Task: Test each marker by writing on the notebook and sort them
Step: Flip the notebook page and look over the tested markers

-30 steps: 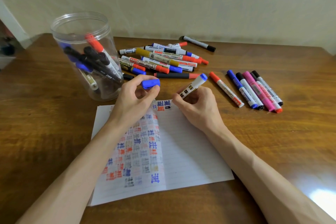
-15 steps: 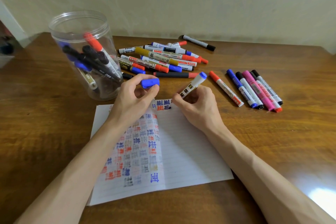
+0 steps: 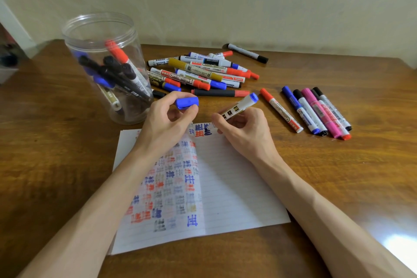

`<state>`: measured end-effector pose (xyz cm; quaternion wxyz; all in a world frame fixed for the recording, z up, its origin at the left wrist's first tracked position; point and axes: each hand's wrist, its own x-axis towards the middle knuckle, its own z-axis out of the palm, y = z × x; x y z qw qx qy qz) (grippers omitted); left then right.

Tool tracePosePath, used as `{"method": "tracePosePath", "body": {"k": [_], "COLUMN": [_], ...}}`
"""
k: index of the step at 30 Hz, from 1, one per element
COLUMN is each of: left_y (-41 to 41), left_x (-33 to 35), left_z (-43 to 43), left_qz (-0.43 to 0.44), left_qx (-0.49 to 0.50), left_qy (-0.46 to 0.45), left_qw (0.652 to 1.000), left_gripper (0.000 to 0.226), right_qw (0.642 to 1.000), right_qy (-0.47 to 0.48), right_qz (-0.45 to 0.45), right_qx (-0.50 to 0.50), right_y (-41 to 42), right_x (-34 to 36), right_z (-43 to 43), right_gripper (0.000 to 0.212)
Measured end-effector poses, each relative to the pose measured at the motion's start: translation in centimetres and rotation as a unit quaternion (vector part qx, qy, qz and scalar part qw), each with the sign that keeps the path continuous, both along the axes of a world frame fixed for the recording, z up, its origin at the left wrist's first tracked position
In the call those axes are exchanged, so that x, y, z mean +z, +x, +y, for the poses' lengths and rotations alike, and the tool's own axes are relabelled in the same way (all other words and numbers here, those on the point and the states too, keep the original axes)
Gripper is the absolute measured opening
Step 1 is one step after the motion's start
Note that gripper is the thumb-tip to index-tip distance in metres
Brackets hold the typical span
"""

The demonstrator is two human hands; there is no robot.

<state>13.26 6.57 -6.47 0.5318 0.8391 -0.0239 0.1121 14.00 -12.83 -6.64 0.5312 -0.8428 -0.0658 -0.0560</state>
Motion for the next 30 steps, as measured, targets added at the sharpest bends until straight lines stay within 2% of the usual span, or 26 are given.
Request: {"method": "tracePosePath", "body": {"k": [30], "left_y": [-0.12], "left_x": [0.25], "left_z": [-0.12], "left_qz": [-0.008], "left_qx": [-0.002], "left_qy": [-0.003], "left_qw": [1.0], "left_gripper": [0.024], "right_qw": [0.999], "right_qy": [-0.013], "right_qz": [0.013], "right_qx": [-0.026], "right_y": [-0.03], "right_x": [0.1], "right_z": [-0.02], "right_gripper": [0.018]}}
